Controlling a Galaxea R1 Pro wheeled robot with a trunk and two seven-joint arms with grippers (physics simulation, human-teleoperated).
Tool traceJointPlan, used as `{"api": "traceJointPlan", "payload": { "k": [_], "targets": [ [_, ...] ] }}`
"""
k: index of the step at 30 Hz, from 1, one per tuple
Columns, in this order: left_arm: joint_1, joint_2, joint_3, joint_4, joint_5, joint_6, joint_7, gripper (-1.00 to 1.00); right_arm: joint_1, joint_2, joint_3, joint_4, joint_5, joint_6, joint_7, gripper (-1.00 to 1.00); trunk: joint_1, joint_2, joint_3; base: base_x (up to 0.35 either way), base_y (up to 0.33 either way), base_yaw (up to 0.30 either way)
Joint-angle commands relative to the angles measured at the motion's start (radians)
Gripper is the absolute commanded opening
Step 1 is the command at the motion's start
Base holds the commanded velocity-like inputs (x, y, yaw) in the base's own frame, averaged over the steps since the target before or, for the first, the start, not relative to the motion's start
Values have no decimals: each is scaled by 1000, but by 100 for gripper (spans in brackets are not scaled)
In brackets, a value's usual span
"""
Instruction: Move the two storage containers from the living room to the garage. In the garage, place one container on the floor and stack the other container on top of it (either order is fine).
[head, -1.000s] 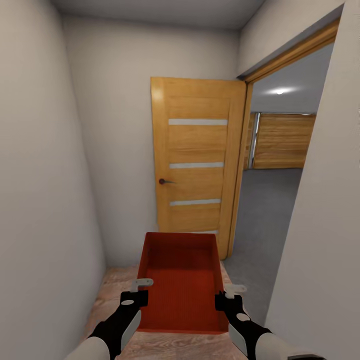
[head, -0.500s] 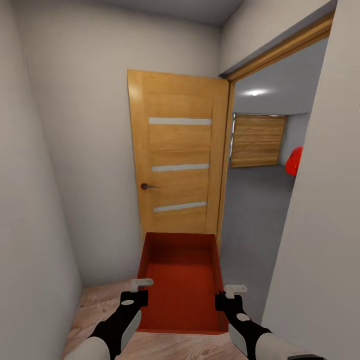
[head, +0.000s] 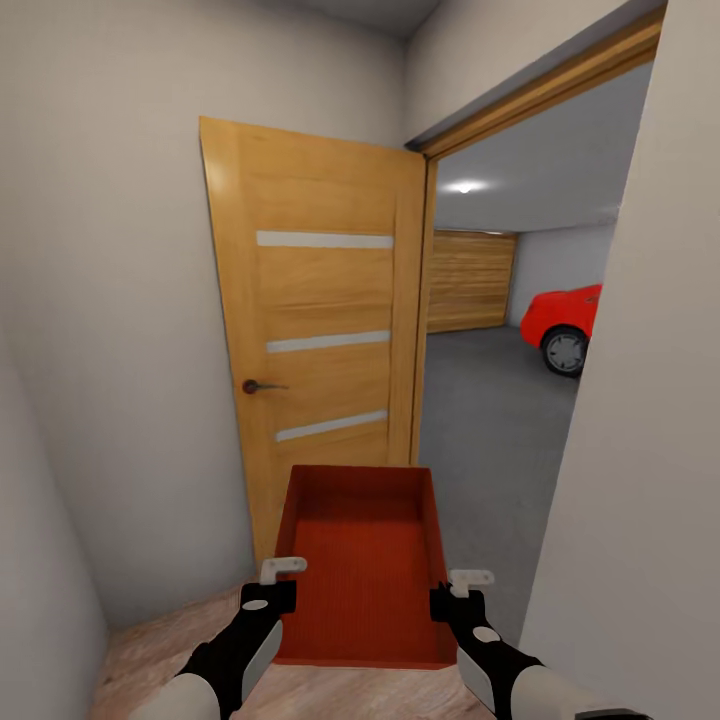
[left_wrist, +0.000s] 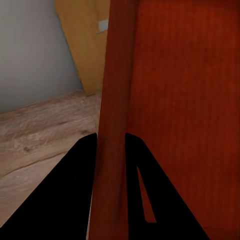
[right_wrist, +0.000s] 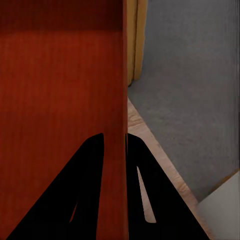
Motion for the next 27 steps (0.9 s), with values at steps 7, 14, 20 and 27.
{"api": "traceJointPlan", "payload": {
  "k": [7, 14, 20, 27],
  "targets": [
    [0, 25, 84, 0, 13, 7, 12, -100, -1, -13, -19, -2, -3, -25, 1, -100, 1, 0, 0, 302, 217, -285],
    [0, 25, 84, -3, 13, 7, 12, -100, -1, -13, -19, -2, -4, -25, 1, -100, 1, 0, 0, 297, 223, -285],
    [0, 24, 84, -4, 13, 7, 12, -100, -1, -13, -19, -2, -5, -25, 1, -100, 1, 0, 0, 282, 238, -285],
    [0, 24, 84, -5, 13, 7, 12, -100, -1, -13, -19, -2, -5, -25, 1, -100, 1, 0, 0, 239, 207, -285]
  ]
}}
